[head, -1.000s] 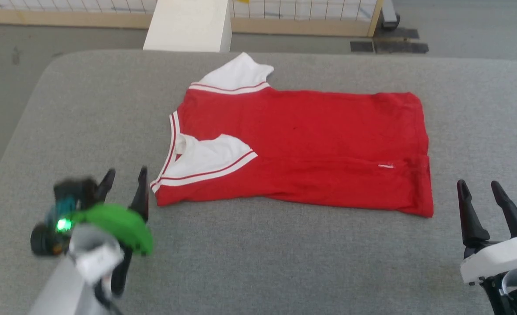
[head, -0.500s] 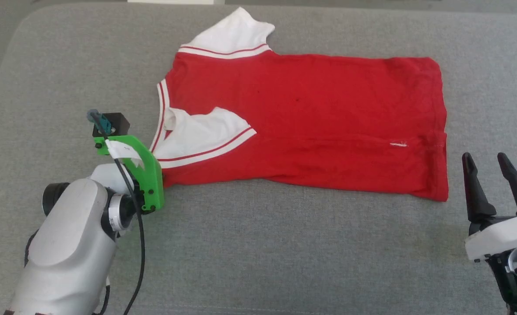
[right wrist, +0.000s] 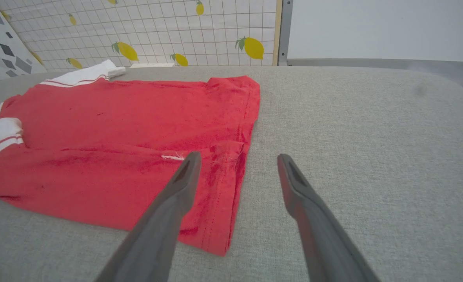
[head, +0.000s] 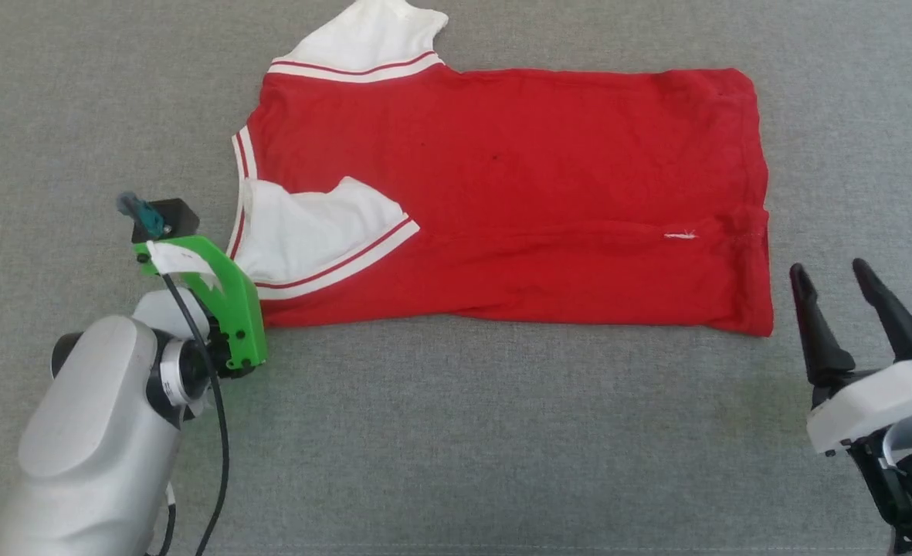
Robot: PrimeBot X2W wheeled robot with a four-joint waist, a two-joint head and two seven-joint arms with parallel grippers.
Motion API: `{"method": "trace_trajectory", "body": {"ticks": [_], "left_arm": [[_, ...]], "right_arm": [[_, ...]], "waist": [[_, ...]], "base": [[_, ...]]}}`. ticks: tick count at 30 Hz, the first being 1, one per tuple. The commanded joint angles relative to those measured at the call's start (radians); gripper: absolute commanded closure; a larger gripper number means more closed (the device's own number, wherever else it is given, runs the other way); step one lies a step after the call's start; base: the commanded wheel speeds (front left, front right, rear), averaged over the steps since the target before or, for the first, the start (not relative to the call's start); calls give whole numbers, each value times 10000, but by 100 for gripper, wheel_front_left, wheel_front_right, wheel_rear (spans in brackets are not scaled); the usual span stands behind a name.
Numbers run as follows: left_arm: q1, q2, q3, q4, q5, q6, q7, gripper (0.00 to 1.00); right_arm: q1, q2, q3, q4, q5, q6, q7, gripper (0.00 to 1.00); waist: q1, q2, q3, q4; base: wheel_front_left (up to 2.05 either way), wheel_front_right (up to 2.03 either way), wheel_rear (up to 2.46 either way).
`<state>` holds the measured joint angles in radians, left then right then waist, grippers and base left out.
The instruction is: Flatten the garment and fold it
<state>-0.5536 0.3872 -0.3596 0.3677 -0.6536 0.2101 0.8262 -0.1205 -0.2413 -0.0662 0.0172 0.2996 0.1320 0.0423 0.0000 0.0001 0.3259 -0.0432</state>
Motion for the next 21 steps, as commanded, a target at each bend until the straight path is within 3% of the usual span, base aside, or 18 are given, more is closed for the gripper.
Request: {"method": "trace_trajectory", "body": {"ticks": [1,5,13,21], "left_arm": [[656,-200,-117,198,-106,-39,-43,100],[847,-117,129,-245,-226,42,-342,100],[1054,-27,208,-1183,-225,200,-513,100],[869,-139,71,-1637,-157,194,-615,100]], "right_arm": [[-203,-81,90,-146,-98,-13,279,0],[-408,-146,156,-281,-254,-13,2062,0],[-1406,-181,541,-609,-1185,-13,6667,0],[-2196,-748,1395,136,-1668,-13,8606,0]], "waist": [[0,-1,-60,4],[0,-1,-220,-13],[0,-1,-148,151],[0,-1,350,485]], "base": [[0,0,0],[0,0,0],[0,0,0],[0,0,0]]}}
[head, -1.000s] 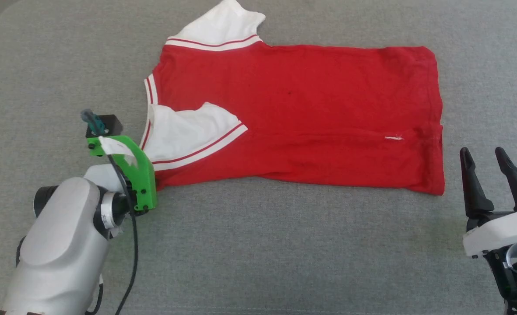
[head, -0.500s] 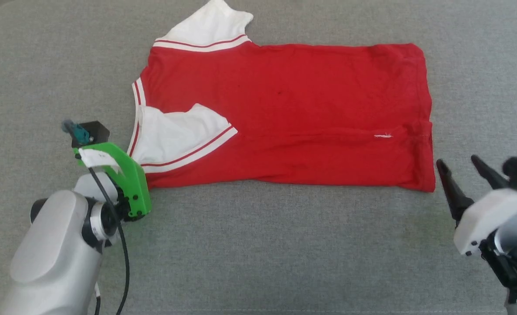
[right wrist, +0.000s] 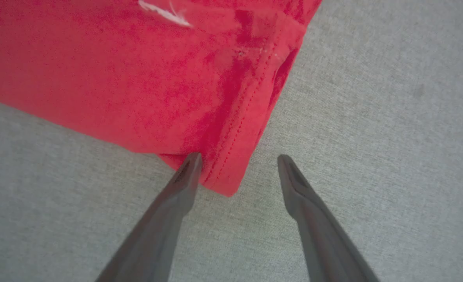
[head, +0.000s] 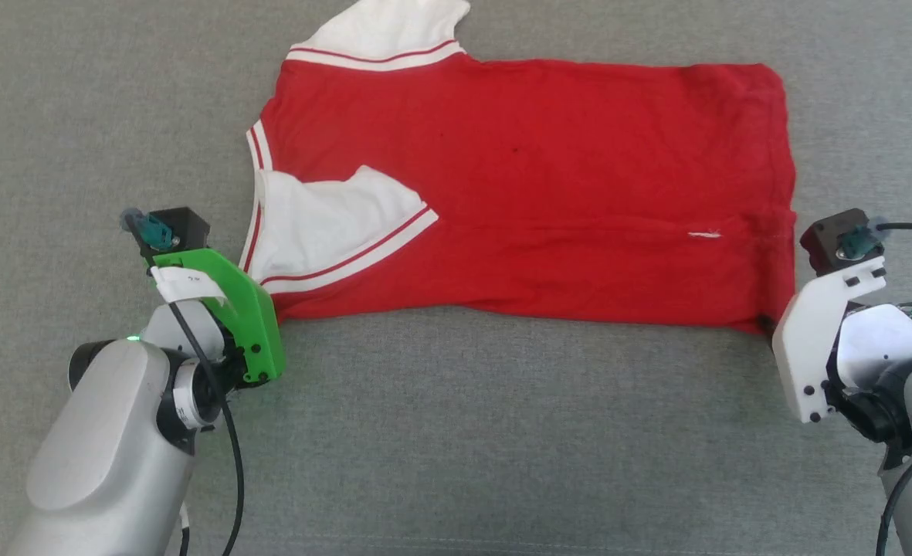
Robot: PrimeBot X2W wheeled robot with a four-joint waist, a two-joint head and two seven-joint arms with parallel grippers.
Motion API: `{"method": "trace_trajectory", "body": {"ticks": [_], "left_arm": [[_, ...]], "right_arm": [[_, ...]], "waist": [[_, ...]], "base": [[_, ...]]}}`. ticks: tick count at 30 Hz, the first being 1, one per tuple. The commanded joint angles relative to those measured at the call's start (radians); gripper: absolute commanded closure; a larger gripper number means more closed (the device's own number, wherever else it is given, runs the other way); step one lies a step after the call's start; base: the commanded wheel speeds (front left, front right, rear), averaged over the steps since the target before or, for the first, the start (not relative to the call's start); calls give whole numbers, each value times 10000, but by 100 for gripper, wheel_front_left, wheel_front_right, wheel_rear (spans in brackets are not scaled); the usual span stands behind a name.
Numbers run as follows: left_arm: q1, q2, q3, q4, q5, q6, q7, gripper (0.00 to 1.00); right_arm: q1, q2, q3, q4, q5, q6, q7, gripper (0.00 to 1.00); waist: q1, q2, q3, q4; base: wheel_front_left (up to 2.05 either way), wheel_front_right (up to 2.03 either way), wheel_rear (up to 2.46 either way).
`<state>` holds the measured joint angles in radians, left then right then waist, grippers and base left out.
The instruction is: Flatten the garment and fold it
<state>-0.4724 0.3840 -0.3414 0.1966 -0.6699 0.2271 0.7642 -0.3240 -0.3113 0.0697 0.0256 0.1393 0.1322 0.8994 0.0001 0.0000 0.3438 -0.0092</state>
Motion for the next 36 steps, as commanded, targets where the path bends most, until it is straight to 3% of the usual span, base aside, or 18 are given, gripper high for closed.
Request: {"method": "trace_trajectory", "body": {"ticks": [1,10,11,12,13,26,36], "left_arm": [[47,-118,-120,37,10,20,-20,100],[32,-167,-165,-128,-4,-7,-192,100],[36,-171,-160,-128,-16,-14,-214,100],[46,-171,-158,-121,-27,-25,-237,100],[59,-176,-153,-116,-41,-37,-267,100],[480,15,505,-545,-458,18,-860,100],[1909,486,831,-1799,-613,559,-646,100]], "right_arm": [[-218,-100,111,154,-116,-15,88,0],[-323,-354,1028,1049,261,-15,681,0],[-328,-386,1074,1078,352,-15,743,51],[-338,-434,1112,1096,439,-15,792,80],[-342,-471,1132,1104,513,-15,818,100],[-534,-721,305,747,1180,-15,-41,100],[705,-902,-143,410,1746,-15,217,100]], "waist": [[-1,0,222,174],[-1,0,568,328],[-1,0,567,329],[-1,0,551,325],[-1,0,517,318],[-1,0,-718,160],[-1,0,-1804,66]], "base": [[0,0,0],[0,0,0],[0,0,0],[0,0,0],[0,0,0],[0,0,0],[0,0,0]]}}
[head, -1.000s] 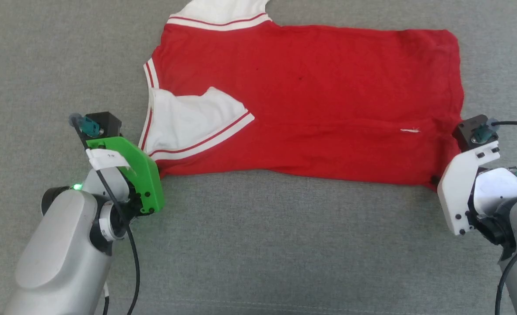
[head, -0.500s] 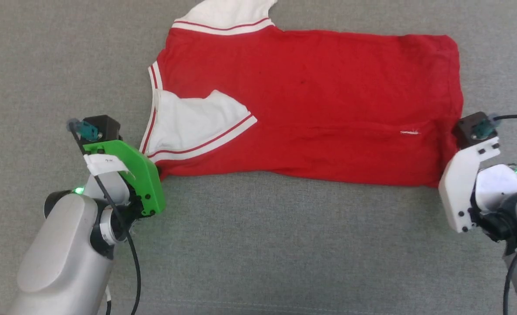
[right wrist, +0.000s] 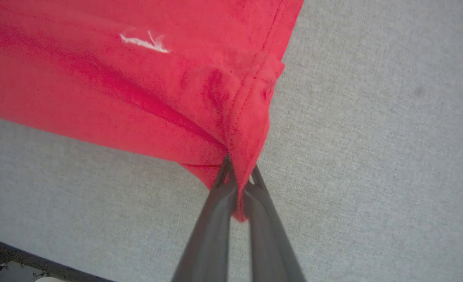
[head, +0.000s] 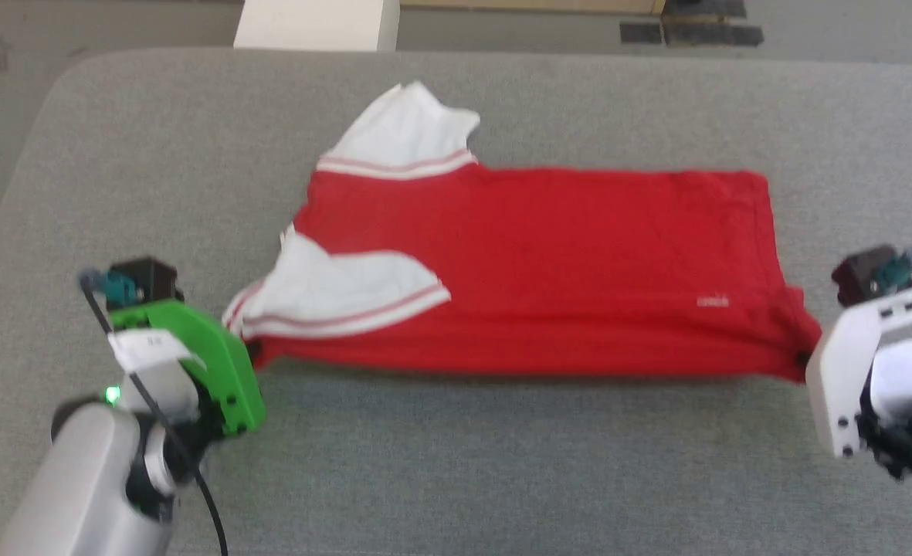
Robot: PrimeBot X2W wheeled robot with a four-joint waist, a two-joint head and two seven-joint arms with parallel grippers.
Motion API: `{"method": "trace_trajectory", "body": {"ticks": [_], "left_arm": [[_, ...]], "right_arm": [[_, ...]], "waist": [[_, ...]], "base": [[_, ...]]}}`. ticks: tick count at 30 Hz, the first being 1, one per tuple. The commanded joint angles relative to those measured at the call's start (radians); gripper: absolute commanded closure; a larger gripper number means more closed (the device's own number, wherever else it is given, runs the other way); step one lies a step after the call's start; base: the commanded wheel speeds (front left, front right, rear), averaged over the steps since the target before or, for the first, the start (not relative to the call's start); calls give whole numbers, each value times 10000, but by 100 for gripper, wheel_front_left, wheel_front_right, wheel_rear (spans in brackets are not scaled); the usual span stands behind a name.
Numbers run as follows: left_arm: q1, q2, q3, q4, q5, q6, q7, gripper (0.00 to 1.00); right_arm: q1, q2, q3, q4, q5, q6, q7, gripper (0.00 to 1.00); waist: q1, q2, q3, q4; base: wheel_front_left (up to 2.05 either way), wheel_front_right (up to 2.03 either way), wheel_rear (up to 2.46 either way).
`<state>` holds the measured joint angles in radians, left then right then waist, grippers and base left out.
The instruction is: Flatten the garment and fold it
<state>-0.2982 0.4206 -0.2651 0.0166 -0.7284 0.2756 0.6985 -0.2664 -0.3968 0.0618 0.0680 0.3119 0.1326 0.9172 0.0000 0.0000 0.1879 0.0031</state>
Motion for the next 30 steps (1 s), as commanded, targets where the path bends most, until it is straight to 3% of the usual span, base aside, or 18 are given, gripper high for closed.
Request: {"method": "trace_trajectory", "body": {"ticks": [1,13,14,15,16,17,23,30], "left_arm": [[418,102,66,-79,-80,146,47,100],[1516,-514,-36,1017,-658,249,-47,100],[1489,-541,-20,1106,-685,218,-90,75],[1451,-553,-12,1222,-699,182,-126,0],[1418,-551,-9,1321,-711,159,-131,0],[1359,-567,39,1398,-748,145,-172,0],[1034,-320,117,1071,-861,52,137,0],[385,15,557,-182,-860,49,-2,0]], "right_arm": [[327,-10,-131,-26,61,-19,46,100],[1402,531,-113,870,-13,-19,-102,100],[1396,563,-123,970,-34,-19,-149,100],[1371,610,-154,1083,-63,-19,-235,100],[1349,639,-154,1165,-78,-19,-294,74],[1316,669,-138,1228,-69,-19,-391,0],[1059,556,-220,1037,108,-19,-757,0],[796,191,-908,-416,666,-19,-471,0]], "waist": [[0,0,-254,-66],[0,0,130,-104],[0,0,142,-111],[0,0,146,-115],[0,0,136,-119],[0,0,116,-127],[0,0,-291,-156],[0,0,-775,-172]], "base": [[0,0,0],[0,0,0],[0,0,0],[0,0,0],[0,0,0],[0,0,0],[0,0,0],[0,0,0]]}}
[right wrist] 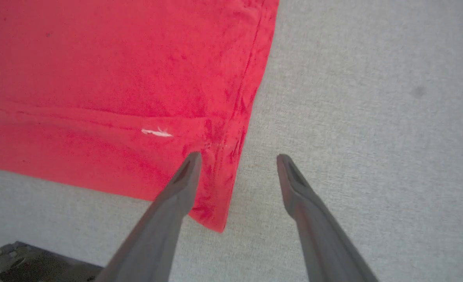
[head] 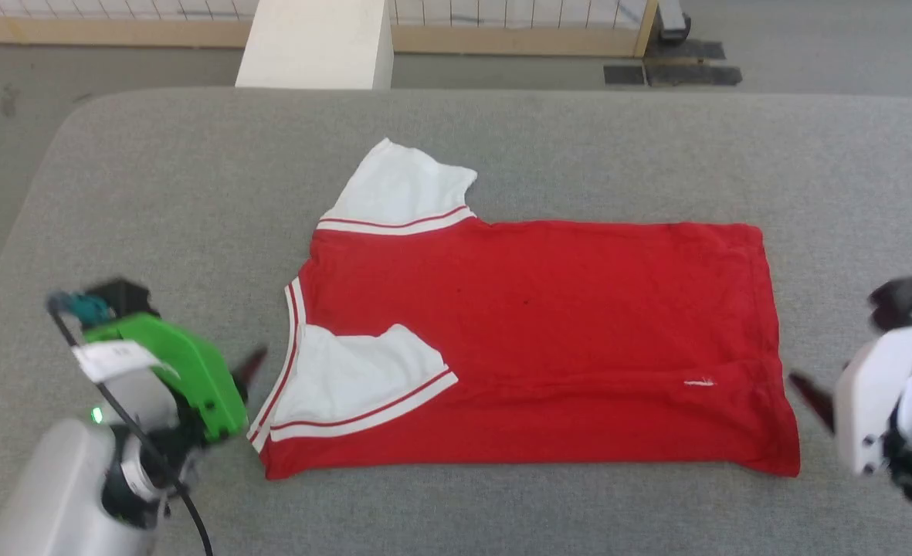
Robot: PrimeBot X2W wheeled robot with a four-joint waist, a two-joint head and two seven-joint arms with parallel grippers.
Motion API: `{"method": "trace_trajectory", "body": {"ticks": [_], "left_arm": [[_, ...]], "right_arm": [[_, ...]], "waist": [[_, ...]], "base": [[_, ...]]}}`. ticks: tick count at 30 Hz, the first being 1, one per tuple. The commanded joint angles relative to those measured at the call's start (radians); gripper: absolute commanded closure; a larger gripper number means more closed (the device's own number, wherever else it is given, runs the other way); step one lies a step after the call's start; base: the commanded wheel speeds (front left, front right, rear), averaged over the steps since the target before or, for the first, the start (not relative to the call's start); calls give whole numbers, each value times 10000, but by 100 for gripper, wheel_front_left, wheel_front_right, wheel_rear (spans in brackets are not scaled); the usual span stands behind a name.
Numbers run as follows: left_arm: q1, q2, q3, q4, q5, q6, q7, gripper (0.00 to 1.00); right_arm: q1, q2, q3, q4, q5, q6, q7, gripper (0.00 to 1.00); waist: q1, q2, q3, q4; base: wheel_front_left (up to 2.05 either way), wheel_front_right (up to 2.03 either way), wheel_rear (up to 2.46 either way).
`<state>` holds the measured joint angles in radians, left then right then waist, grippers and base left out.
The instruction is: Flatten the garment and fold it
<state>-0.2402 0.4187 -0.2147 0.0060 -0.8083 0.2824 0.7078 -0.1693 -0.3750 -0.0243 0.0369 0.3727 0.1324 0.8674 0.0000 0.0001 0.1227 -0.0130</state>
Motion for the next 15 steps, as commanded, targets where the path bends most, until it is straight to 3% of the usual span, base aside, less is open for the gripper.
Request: {"method": "trace_trajectory", "body": {"ticks": [1,7,15], "left_arm": [[-314,11,137,-206,-55,-97,-299,0],[-1077,-264,476,-413,739,-870,-2961,0],[-1729,-967,283,937,2069,-1897,-7150,0]], "right_arm": [[-251,-40,-177,-312,83,-17,-42,0],[-946,217,-1090,-901,-451,-17,-1460,0],[-1573,699,-1429,-203,-1129,-17,-4170,0]], "waist": [[0,-1,-143,-18],[0,-1,-63,-69],[0,-1,461,-4]], "base": [[0,0,0],[0,0,0],[0,0,0]]}}
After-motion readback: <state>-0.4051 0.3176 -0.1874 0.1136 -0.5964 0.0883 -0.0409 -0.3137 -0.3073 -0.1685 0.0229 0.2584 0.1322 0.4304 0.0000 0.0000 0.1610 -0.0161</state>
